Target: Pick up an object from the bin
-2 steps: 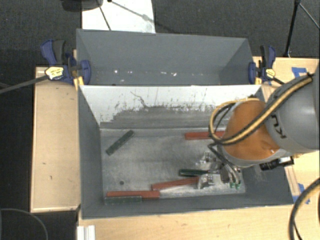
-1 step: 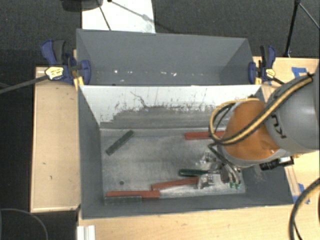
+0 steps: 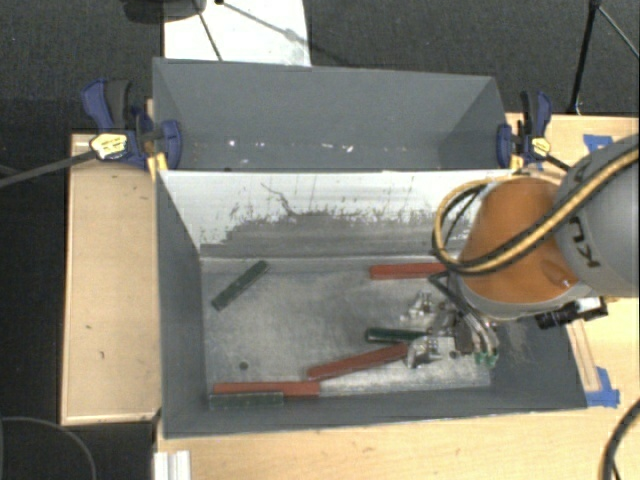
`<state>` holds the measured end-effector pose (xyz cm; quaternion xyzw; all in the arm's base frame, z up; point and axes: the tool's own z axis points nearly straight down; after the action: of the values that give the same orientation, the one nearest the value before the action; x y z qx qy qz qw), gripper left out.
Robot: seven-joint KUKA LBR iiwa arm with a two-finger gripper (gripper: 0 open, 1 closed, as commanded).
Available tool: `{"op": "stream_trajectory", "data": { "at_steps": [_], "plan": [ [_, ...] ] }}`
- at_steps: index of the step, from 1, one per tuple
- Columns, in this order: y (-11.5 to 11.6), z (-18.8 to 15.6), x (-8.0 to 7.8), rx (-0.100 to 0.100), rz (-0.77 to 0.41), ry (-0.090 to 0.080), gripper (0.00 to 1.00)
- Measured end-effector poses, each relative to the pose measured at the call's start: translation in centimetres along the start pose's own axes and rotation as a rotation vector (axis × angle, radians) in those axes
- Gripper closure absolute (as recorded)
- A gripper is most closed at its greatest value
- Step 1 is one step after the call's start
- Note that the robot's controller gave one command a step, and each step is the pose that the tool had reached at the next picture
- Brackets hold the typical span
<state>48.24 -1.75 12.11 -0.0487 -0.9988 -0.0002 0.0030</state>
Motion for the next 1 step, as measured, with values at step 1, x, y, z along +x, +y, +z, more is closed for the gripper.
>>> {"op": "stream_trajectory", "data": {
  "at_steps": [1],
  "plan": [
    [0.03,-1.56,-0.26,0.0,-0.002,0.0,1.0]
  ]
}}
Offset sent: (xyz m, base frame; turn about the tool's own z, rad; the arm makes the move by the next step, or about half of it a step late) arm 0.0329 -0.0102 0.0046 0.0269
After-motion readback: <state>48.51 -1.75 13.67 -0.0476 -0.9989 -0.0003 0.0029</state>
